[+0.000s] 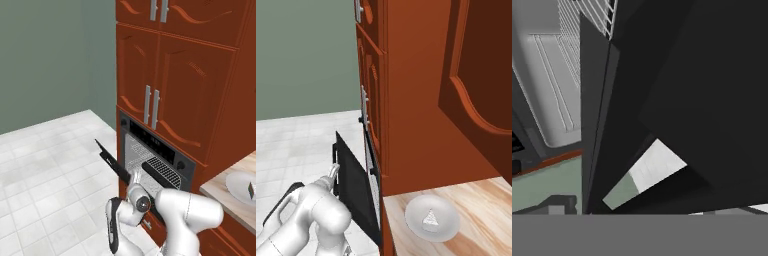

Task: Take the baked cake out of the oven and place it on the plate for cooling. Then close the oven door.

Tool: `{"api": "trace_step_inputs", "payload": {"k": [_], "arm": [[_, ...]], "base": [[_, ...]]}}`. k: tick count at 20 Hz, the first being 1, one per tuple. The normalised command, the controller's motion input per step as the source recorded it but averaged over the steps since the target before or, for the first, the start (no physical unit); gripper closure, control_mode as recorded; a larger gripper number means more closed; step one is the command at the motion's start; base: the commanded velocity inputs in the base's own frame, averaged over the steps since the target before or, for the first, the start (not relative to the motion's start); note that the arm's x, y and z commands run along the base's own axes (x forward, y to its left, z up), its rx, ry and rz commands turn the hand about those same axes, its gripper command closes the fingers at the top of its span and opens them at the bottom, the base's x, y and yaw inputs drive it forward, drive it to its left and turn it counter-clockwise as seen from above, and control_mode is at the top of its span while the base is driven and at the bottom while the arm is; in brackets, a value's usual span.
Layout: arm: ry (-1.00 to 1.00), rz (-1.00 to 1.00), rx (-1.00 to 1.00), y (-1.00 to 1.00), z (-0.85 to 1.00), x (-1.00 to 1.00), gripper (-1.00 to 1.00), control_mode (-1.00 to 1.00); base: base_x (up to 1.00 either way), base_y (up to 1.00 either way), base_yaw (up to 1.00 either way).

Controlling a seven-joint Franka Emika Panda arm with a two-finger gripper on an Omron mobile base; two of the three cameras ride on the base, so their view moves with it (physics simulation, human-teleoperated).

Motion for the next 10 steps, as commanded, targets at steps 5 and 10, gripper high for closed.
{"api": "trace_step_inputs", "payload": {"k": [5,10], "arm": [[0.0,0.0,0.11,-0.63,0.03,0.3,-1.0,-1.0],[0.0,0.0,0.06,-0.54,0.02,0.34,-1.0,-1.0]], "base": [[0.0,0.0,0.0],[0.0,0.0,0.0]]}}
